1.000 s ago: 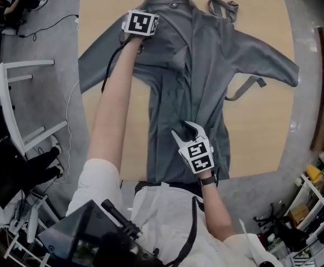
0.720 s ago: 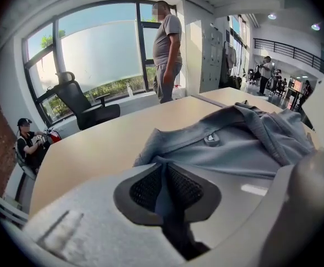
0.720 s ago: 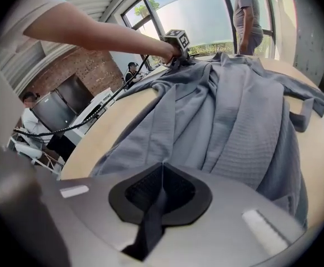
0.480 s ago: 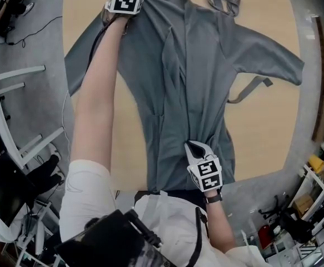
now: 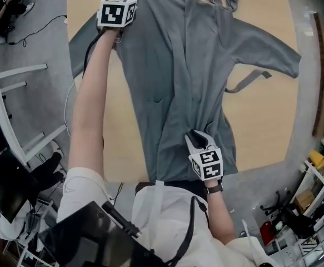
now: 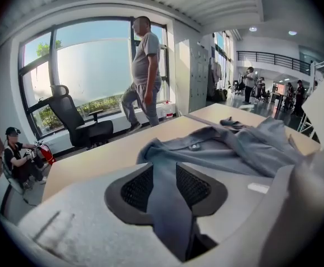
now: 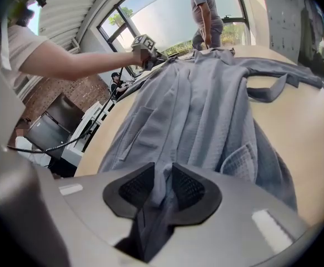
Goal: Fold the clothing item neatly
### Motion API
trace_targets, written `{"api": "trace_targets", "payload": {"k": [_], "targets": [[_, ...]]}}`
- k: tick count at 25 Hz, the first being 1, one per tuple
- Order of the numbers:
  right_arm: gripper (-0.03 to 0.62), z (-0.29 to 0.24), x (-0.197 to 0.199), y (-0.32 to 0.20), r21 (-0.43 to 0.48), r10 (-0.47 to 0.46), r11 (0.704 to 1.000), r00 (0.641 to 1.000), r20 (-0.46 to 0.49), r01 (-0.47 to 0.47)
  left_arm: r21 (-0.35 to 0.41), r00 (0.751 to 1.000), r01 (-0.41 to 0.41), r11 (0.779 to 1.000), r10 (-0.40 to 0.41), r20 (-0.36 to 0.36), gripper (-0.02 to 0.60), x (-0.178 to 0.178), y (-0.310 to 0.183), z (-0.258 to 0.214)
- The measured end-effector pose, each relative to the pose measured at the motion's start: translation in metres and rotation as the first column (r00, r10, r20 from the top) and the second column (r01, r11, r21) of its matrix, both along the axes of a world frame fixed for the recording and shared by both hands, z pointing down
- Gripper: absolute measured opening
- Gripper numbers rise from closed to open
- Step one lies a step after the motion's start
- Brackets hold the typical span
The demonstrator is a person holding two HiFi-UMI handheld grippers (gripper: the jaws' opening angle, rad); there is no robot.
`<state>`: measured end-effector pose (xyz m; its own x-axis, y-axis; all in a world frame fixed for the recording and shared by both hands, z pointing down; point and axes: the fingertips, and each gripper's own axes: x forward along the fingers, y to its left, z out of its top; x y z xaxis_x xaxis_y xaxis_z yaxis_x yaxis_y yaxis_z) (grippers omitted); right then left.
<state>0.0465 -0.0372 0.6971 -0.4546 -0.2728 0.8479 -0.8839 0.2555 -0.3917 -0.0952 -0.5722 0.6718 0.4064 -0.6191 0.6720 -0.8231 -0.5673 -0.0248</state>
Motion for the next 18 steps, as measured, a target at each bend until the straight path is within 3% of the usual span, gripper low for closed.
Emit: {"api": "trace_targets", "payload": {"k": [4, 9, 12, 15, 18], "targets": [[0.114, -0.012, 0.016, -0.007, 0.061, 0.031, 0.998, 0.999, -0.022, -0.030, -0.030, 0.995, -0.039, 0.999, 0.037, -0.088, 0.137, -0.022, 0.126, -0.034], [0.110, -0.035, 0.027, 0.009, 0.114, 0.031, 0.993, 0.999, -0.044, -0.026, -0.238, 0.986, -0.060, 0.970, 0.021, -0.166, 0.135, -0.035, 0.347, -0.019], [0.107, -0.048, 0.020, 0.037, 0.136, 0.004, 0.991, 1.000, -0.030, 0.000, -0.361, 0.988, -0.044, 0.932, -0.013, -0.153, 0.135, -0.037, 0.475, -0.005], [0.100, -0.050, 0.004, 0.066, 0.147, -0.053, 0.988, 0.999, 0.001, 0.052, -0.433, 0.989, -0.032, 0.901, -0.035, -0.146, 0.135, -0.039, 0.567, 0.006], [0.097, -0.044, -0.014, 0.096, 0.145, -0.153, 0.978, 0.988, 0.022, 0.148, -0.437, 0.988, -0.014, 0.899, -0.056, -0.146, 0.133, -0.037, 0.620, 0.006]]}}
